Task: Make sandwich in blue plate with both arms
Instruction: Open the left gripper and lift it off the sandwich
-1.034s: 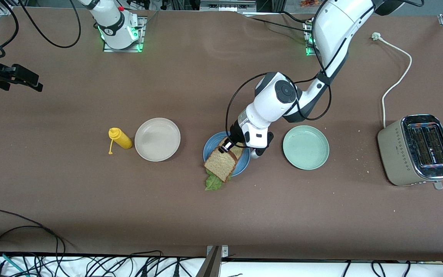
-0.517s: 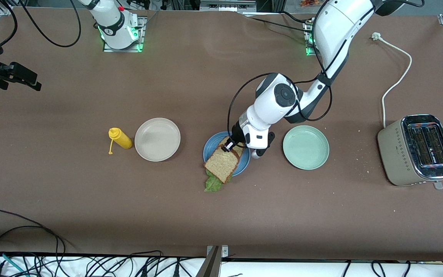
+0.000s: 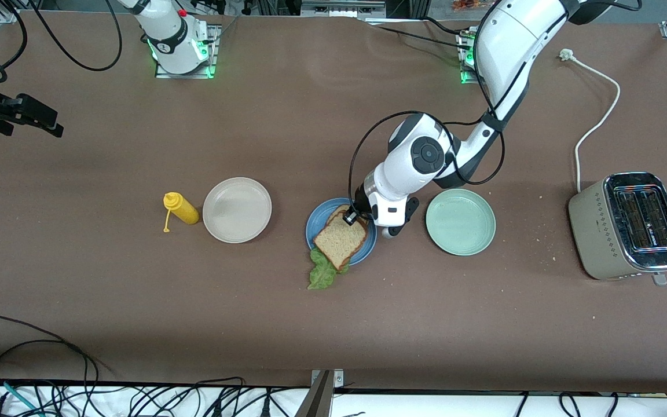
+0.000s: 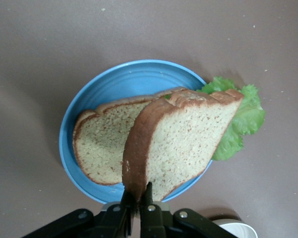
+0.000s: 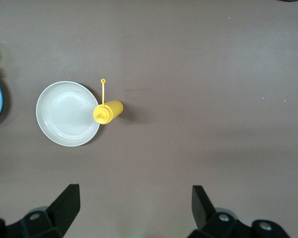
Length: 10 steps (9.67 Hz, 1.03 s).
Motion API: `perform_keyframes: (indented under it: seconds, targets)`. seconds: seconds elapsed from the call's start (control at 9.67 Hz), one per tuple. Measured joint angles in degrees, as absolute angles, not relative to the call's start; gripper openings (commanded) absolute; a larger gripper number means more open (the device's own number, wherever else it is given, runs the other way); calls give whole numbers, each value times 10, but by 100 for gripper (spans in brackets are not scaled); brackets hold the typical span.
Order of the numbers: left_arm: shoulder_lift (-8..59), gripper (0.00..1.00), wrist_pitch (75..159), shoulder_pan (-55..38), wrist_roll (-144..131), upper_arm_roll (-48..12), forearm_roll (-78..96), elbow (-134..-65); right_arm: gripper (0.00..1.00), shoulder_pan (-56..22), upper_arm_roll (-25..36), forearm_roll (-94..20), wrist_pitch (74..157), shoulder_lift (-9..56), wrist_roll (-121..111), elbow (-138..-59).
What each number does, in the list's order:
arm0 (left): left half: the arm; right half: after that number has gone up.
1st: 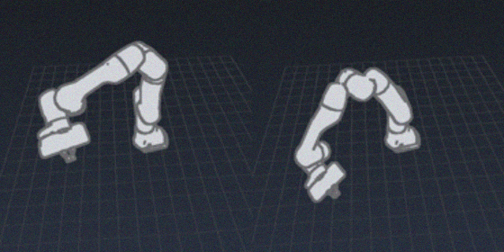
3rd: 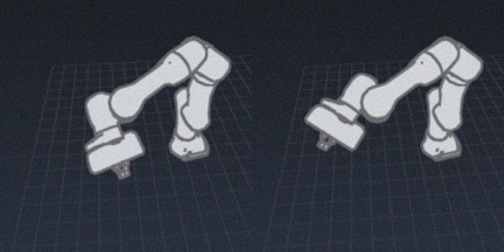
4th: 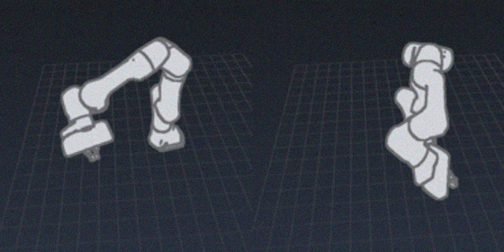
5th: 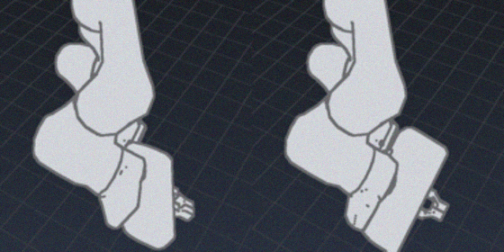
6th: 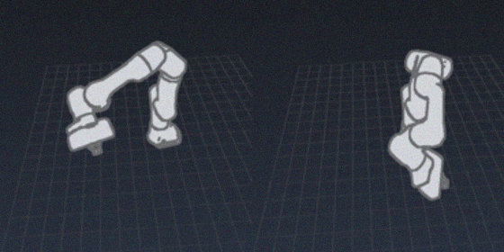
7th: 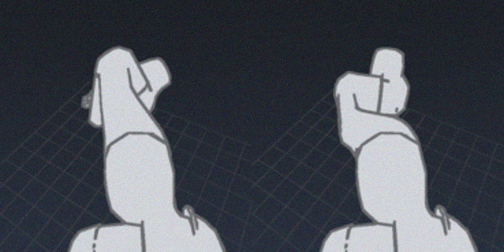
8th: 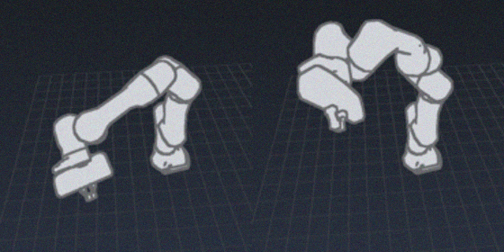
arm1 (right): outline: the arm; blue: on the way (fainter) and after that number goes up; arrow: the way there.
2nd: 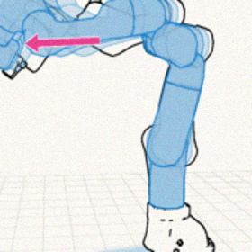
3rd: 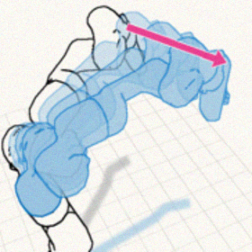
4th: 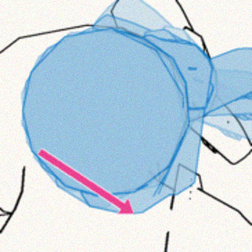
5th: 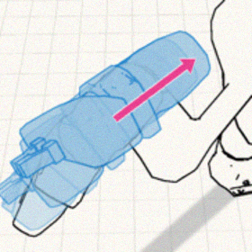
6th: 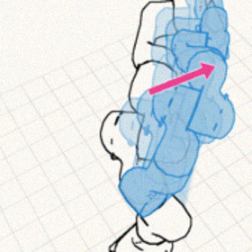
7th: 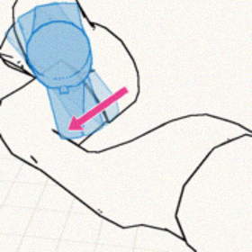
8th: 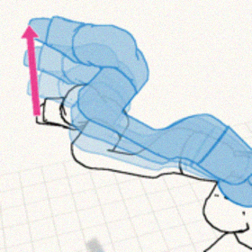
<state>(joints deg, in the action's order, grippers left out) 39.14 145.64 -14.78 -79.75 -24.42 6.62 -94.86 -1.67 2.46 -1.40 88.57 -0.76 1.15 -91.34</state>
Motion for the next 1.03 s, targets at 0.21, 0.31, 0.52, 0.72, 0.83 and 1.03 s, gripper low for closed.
perform_keyframes:
  seconds: [0.21,0.31,0.52,0.72,0.83,1.03]
  targets:
    - [393,30,1451,-148,-797,-241,66,-949,100,-17,23,-11,886,-8,12,-913]
    - [396,56,1450,-148,-797,-240,66,-949,100,-17,23,-11,886,-8,12,-913]
    - [400,83,1449,-148,-797,-240,66,-949,100,-17,23,-7,886,-8,12,-914]
    - [401,100,1437,-148,-797,-240,66,-949,100,-17,23,0,886,-8,12,-914]
    - [401,100,1422,-148,-797,-240,66,-949,100,-17,23,1,886,-8,12,-914]
    - [401,100,1371,-145,-798,-238,66,-945,100,-17,23,1,886,-8,12,-914]
